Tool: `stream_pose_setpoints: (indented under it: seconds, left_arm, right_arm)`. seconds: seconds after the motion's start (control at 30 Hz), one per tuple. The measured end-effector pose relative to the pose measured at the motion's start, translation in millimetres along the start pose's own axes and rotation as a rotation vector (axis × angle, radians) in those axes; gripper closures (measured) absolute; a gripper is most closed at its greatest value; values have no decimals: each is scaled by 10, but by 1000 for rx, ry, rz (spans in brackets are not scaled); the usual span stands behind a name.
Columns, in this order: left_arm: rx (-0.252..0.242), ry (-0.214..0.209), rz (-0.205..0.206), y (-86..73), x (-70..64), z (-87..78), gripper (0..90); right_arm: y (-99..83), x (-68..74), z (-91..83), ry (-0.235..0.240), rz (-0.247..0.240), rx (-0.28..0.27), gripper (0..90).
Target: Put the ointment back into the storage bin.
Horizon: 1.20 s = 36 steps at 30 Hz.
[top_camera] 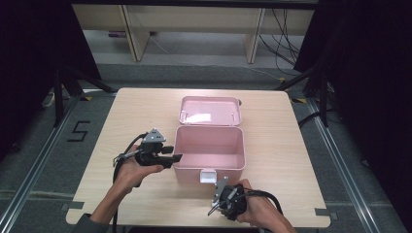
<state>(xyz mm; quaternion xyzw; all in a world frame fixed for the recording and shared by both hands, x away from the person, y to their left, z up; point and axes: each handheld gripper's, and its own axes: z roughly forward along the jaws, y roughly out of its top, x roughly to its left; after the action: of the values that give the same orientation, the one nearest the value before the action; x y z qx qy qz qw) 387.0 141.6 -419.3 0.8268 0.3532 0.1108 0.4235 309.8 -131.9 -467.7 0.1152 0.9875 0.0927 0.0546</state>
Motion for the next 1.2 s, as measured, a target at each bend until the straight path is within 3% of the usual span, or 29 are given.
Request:
stream_pose_setpoints:
  seconds: [0.03,0.07,0.13,0.47,0.5,0.63,0.8,0.83,0.97,1.03,1.1,1.2]
  left_arm:
    - [-1,1,0,0,-1,1,532]
    - [0,1,0,0,-2,0,532]
    - [0,1,0,0,-1,0,532]
    - [1,2,1,0,-3,0,532]
    - [1,2,2,1,-2,0,532]
    - [1,3,3,0,-3,0,532]
    - [1,3,2,1,-4,0,532]
    - [2,3,3,1,-3,-1,532]
    - [1,3,2,1,-3,0,532]
    - [1,3,2,1,-4,0,532]
    - [0,4,2,1,-4,0,532]
    - [1,4,2,1,-5,0,532]
  right_arm:
    - [4,-5,10,4,-1,10,575]
    - [6,16,19,13,44,26,578]
    - [19,-29,40,15,-5,25,583]
    - [58,-60,82,35,-17,82,625]
    - [64,-57,91,50,0,98,636]
    - [79,-77,91,43,-25,105,655]
    - [102,-75,92,87,-5,136,692]
    - [106,-105,111,61,-76,104,695]
    - [128,-99,114,63,-114,103,700]
    - [123,-35,90,64,-51,132,702]
    - [121,-70,94,62,-127,99,703]
    - [122,-38,67,56,-107,103,703]
